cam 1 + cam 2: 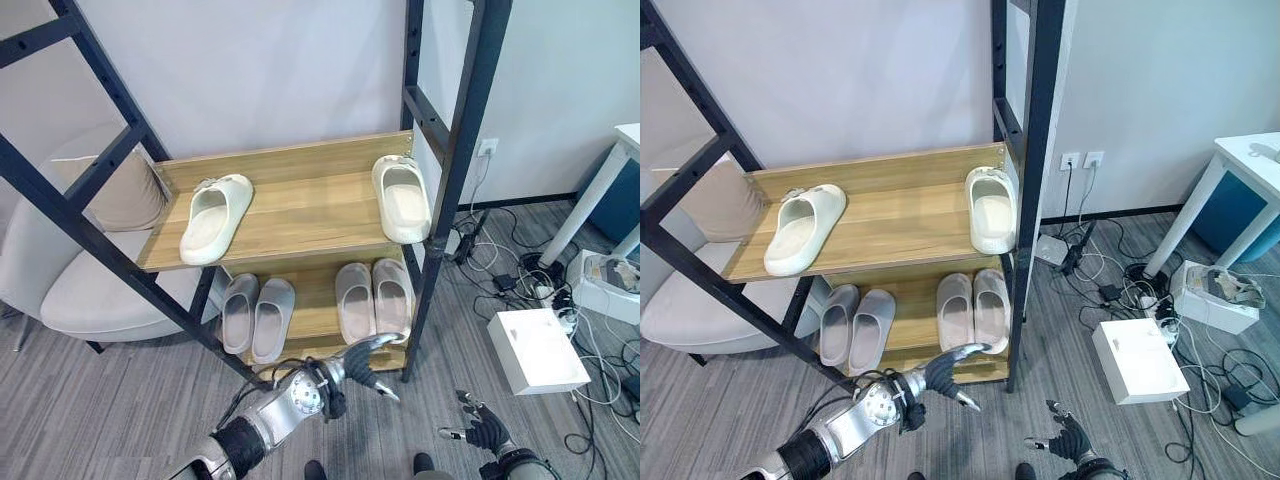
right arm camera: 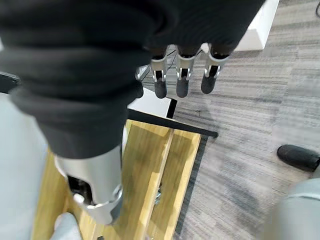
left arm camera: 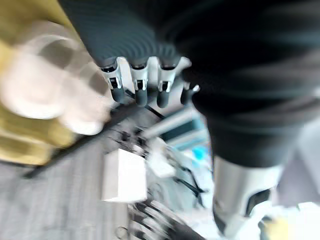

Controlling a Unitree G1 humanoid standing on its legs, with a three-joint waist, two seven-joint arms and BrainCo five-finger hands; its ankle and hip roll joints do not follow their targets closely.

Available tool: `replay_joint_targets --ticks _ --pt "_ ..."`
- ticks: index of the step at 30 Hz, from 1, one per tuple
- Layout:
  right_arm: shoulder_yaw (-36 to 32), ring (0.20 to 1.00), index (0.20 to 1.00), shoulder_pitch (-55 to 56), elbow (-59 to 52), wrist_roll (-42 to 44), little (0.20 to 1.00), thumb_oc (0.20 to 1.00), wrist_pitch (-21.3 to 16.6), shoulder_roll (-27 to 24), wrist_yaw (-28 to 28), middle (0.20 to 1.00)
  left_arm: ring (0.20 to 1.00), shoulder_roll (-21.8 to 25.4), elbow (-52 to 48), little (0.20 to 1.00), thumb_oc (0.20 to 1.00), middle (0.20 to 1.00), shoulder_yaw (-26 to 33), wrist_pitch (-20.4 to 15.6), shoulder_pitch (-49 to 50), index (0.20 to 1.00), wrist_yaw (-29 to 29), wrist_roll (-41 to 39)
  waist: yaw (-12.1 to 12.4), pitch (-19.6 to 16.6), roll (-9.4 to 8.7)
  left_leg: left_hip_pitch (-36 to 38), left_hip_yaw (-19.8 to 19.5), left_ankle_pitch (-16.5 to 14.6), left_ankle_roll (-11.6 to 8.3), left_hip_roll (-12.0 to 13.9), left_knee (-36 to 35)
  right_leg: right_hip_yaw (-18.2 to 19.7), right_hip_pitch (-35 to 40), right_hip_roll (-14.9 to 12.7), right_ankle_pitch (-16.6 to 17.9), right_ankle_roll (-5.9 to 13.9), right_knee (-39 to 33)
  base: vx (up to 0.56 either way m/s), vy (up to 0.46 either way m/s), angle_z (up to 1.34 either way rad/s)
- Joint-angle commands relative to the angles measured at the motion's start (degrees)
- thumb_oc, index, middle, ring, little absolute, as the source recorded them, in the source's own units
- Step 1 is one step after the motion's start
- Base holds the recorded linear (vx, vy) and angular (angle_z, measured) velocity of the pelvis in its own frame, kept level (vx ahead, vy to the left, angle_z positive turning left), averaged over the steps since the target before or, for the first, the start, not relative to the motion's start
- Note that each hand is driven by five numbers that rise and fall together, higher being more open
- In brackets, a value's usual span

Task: Arrange the slippers neatly on the shoe rack.

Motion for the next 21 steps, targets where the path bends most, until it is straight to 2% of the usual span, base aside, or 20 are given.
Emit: replay_joint_targets --ticks 1,4,5,6,8,11,12,13,14,16,17,18,21 --pt "0.63 1.000 1.000 -4.05 -3.11 1.84 1.000 1.000 -1.95 -0.27 0.73 1.000 1.000 3.52 -6.99 1.000 1.000 1.000 0.25 -3.16 -6.59 1.000 -3.02 -3.72 0.46 2.04 -2.40 3.55 0.24 -4.24 -1.47 -0.16 0.04 0.63 0.33 -0.68 -2.50 1.72 0.30 0.00 0.000 0.00" --pt "0.58 1.000 1.000 -3.30 -2.95 1.51 1.000 1.000 -1.85 -0.30 1.07 1.000 1.000 6.76 -17.33 1.000 1.000 1.000 1.81 -3.52 -8.28 1.000 -5.17 -11.90 0.65 1.82 -2.30 3.63 0.14 -4.20 -1.52 -0.14 0.04 0.30 0.63 -0.78 -2.51 1.75 0.25 0.00 0.000 0.00" --pt "0.62 1.000 1.000 -3.31 -2.95 1.51 1.000 1.000 -1.84 -0.28 1.07 1.000 1.000 6.86 -17.46 1.000 1.000 1.000 1.86 -3.44 -8.24 1.000 -5.21 -11.94 0.61 1.83 -2.33 3.64 0.13 -4.20 -1.52 -0.14 0.04 0.28 0.64 -0.78 -2.51 1.75 0.25 0.00 -0.010 0.05" --pt "0.50 1.000 1.000 -2.81 -3.06 1.30 1.000 1.000 -1.83 -0.32 1.25 1.000 1.000 7.68 -21.04 1.000 1.000 1.000 3.10 -3.44 -8.29 1.000 -6.13 -16.57 0.75 1.77 -2.32 3.66 0.04 -4.17 -1.54 -0.14 0.04 0.17 0.69 -0.78 -2.53 1.76 0.26 0.00 -0.019 0.07" --pt "0.17 1.000 1.000 -1.76 -2.72 0.70 1.000 1.000 -1.60 0.16 1.73 1.000 1.000 9.46 -28.75 1.000 1.000 1.000 7.79 -3.31 -7.87 1.000 -6.13 -25.44 1.18 1.44 -2.36 3.66 -0.30 -4.12 -1.60 -0.20 0.04 -0.35 1.03 -0.77 -2.57 1.76 0.15 0.01 -0.029 0.05" --pt "-0.22 1.000 1.000 -0.76 -3.01 0.39 1.000 1.000 -1.32 0.79 1.98 1.000 1.000 10.19 -33.76 1.000 1.000 1.000 13.18 -4.15 -7.97 1.000 -4.16 -29.72 1.64 1.19 -2.56 3.63 -0.53 -4.04 -1.72 -0.26 0.04 -0.70 1.27 -0.72 -2.64 1.71 0.03 0.00 -0.023 0.03" --pt "-0.18 1.000 1.000 -0.77 -3.03 0.39 1.000 1.000 -1.30 0.77 1.99 1.000 1.000 10.29 -33.97 1.000 1.000 1.000 13.29 -4.02 -7.86 1.000 -4.16 -29.78 1.58 1.20 -2.56 3.64 -0.53 -4.04 -1.72 -0.26 0.04 -0.70 1.28 -0.72 -2.64 1.71 0.03 0.01 -0.033 0.02" --pt "-0.59 1.000 1.000 -0.24 -3.41 0.63 1.000 1.000 -1.25 1.22 2.17 1.000 1.000 10.30 -36.10 1.000 1.000 1.000 17.73 -4.93 -8.55 1.000 -1.72 -30.99 1.94 1.09 -2.78 3.59 -0.64 -3.99 -1.74 -0.20 0.04 -0.91 1.34 -0.74 -2.63 1.71 0.01 0.00 0.000 0.00" --pt "-0.56 1.000 1.000 -0.26 -3.43 0.63 1.000 1.000 -1.23 1.18 2.18 1.000 1.000 10.35 -36.25 1.000 1.000 1.000 17.83 -4.82 -8.48 1.000 -1.71 -31.02 1.87 1.11 -2.77 3.59 -0.65 -3.99 -1.74 -0.20 0.04 -0.92 1.35 -0.74 -2.64 1.71 0.01 0.01 -0.042 0.02" --pt "-0.94 1.000 1.000 0.18 -3.43 0.66 1.000 1.000 -1.25 1.57 2.43 1.000 1.000 10.66 -36.31 1.000 1.000 1.000 23.88 -6.67 -9.86 1.000 2.92 -27.71 2.21 0.93 -2.92 3.60 -0.77 -4.00 -1.79 -0.23 0.04 -0.99 1.54 -0.70 -2.75 1.59 0.01 0.00 0.000 0.00" --pt "-0.89 1.000 1.000 0.12 -3.42 0.66 1.000 1.000 -1.24 1.55 2.43 1.000 1.000 10.67 -36.40 1.000 1.000 1.000 23.93 -6.62 -9.82 1.000 3.02 -27.60 2.14 0.99 -2.91 3.63 -0.77 -4.01 -1.79 -0.23 0.04 -1.00 1.58 -0.70 -2.76 1.59 0.01 0.00 0.000 0.00" --pt "-1.31 1.000 1.000 0.38 -3.12 0.88 1.000 1.000 -1.33 1.81 2.53 1.000 1.000 11.38 -34.33 1.000 1.000 1.000 28.24 -7.51 -10.89 1.000 7.77 -22.68 2.41 0.88 -2.91 3.73 -0.82 -4.06 -1.85 -0.20 0.04 -1.06 1.72 -0.73 -2.83 1.54 0.01 0.00 0.000 0.00" --pt "-1.87 1.000 1.000 0.38 -1.95 1.21 1.000 1.000 -1.60 1.93 2.58 1.000 1.000 14.04 -29.88 1.000 1.000 1.000 32.86 -7.44 -12.62 1.000 14.76 -11.15 2.37 0.78 -2.78 3.88 -0.68 -4.21 -1.81 -0.20 0.04 -0.80 1.73 -0.71 -2.94 1.53 0.01 0.02 -0.009 0.00"
